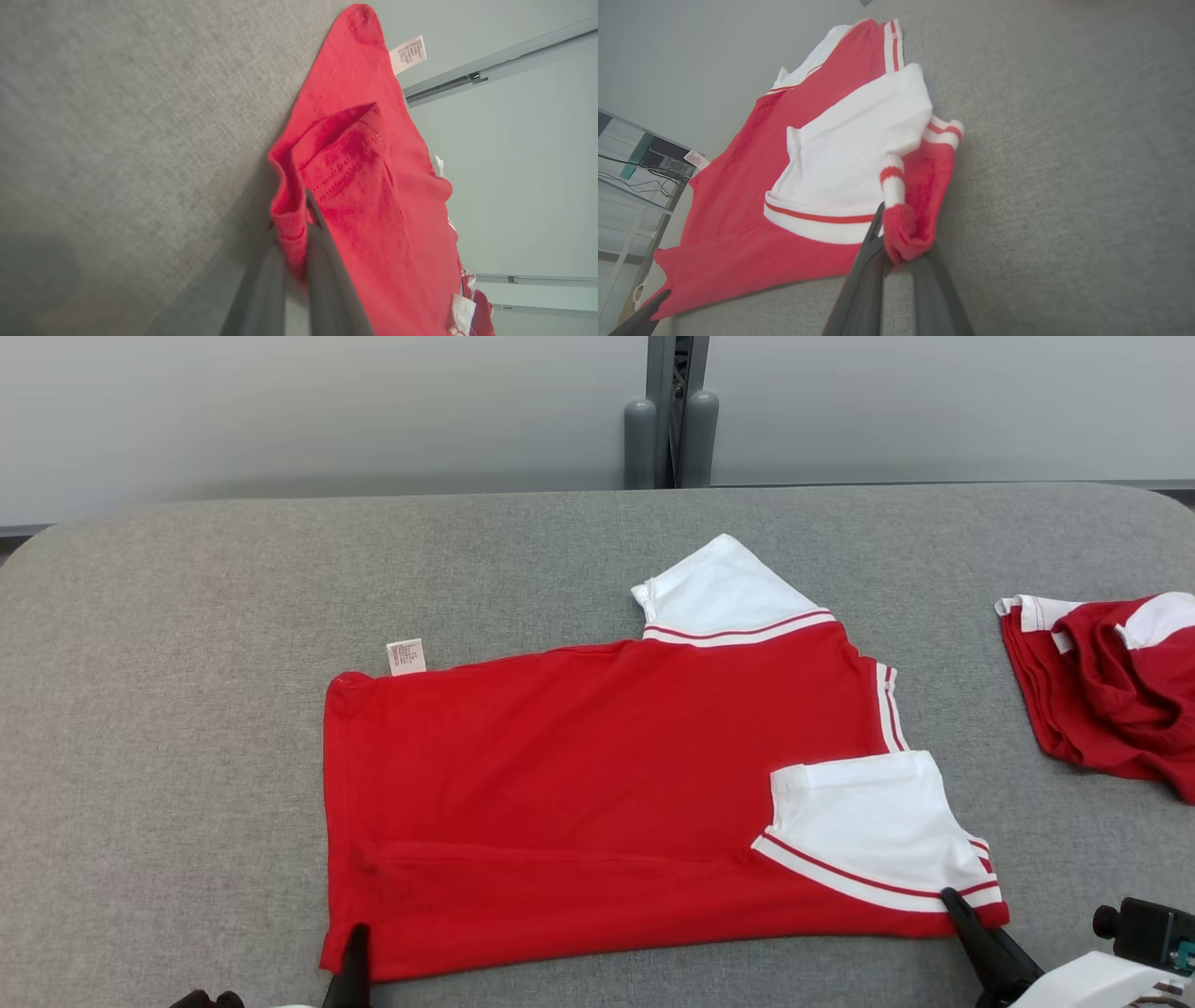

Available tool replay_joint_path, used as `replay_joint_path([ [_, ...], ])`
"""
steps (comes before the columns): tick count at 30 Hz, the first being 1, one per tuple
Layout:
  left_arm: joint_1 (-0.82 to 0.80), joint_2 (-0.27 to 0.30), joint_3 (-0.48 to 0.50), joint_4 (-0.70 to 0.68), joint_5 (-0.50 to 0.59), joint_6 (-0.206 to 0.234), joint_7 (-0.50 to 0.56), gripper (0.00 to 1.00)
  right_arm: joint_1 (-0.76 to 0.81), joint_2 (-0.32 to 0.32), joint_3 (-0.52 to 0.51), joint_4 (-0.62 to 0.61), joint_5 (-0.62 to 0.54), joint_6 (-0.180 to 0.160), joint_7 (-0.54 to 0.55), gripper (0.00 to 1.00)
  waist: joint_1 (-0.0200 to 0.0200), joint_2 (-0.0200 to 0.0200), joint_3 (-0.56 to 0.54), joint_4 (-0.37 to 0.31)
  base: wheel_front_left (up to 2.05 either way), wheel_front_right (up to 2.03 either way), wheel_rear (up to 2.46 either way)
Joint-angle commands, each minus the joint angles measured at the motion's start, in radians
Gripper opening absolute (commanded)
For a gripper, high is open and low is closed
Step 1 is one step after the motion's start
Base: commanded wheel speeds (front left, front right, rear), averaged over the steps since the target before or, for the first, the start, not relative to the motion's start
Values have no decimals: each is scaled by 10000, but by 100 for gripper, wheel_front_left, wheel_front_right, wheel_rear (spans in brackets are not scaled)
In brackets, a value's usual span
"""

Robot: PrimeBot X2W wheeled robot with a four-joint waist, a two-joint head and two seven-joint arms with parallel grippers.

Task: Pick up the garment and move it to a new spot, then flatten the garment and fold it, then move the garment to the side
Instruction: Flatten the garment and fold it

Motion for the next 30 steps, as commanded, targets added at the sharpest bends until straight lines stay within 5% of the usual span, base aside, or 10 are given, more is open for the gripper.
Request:
replay_joint_path([
  [1, 85, 59, 36, 9, -76, -41, -51, 0, 77, -29, -109, 25, -55, 4, -14, 0, 0, 0, -4, -8, 0, 0, 0],
  [12, 511, 179, -173, 411, 192, -340, -207, 0, 482, 324, -288, 204, -654, 4, -14, 0, 0, 0, -247, -44, 0, 0, 0],
  [13, 489, 178, -201, 476, 225, -353, -190, 4, 489, 374, -351, 280, -697, 4, -85, 8, 0, 0, -277, -45, 0, 0, 0],
  [15, 440, 201, -238, 562, 282, -390, -242, 74, 505, 459, -413, 394, -779, 4, -125, 49, 0, 0, -327, -45, 0, 0, 0],
  [16, 418, 264, -273, 626, 396, -391, -308, 100, 537, 490, -463, 426, -799, 4, -167, 100, 0, 0, -372, -48, 0, 0, 0],
  [30, -504, 1531, -330, -33, 1791, 195, -646, 100, 740, -193, -1704, -627, -1153, 4, -185, 100, 0, 0, -566, -155, 0, 0, 0],
])
